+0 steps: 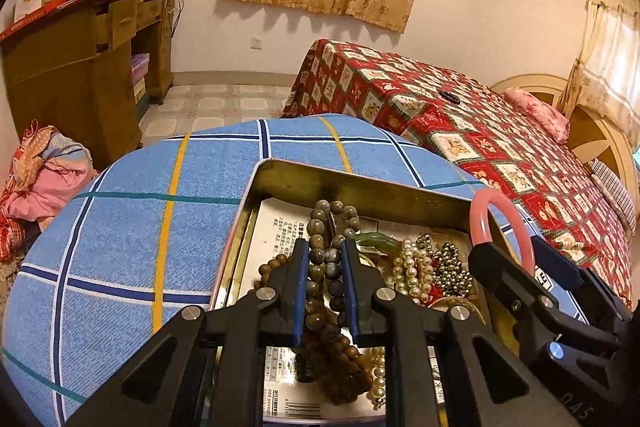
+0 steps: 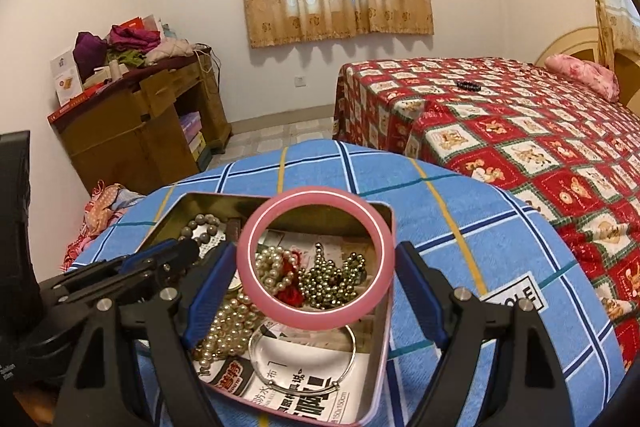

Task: Organize jewelry
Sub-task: 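Lower the bead bracelet and pink bangle into the tin and open both tools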

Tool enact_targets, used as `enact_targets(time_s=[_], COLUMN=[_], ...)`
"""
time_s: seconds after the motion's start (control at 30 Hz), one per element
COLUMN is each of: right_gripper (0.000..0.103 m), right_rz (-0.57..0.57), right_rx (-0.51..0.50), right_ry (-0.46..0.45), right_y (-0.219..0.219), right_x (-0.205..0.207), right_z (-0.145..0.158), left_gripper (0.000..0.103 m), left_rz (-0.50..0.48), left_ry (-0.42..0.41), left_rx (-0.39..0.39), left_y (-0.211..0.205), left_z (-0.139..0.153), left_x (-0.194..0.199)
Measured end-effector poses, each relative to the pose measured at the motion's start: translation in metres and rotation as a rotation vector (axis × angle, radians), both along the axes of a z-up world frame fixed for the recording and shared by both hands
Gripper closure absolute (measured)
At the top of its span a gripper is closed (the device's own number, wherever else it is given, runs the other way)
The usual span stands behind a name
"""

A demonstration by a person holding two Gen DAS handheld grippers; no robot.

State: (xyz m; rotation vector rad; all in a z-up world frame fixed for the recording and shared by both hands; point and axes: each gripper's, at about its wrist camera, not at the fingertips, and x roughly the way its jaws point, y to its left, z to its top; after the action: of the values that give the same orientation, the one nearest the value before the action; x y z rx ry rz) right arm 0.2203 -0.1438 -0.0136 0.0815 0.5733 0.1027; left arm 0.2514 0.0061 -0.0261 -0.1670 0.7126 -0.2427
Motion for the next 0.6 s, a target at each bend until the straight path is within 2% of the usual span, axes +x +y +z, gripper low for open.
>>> enact_targets(time_s=[0.43, 0.6], right_gripper=[0.020, 0.019], right_rz=[0.036, 0.047], right_rx=[-0.041, -0.039], right_ry=[0.023, 0.030], right_y=[0.007, 0.007], right_x=[0.009, 0.011], right_z=[-0.008, -0.010], left_gripper=[0.087, 0.087], left_rz=[0.029, 0.029], left_ry=[-0.009, -0.009], left_rx=[0.100, 0.099], left_y=[0.001, 0.000], left_z=[-0.006, -0.006], left_x=[0.005, 0.005])
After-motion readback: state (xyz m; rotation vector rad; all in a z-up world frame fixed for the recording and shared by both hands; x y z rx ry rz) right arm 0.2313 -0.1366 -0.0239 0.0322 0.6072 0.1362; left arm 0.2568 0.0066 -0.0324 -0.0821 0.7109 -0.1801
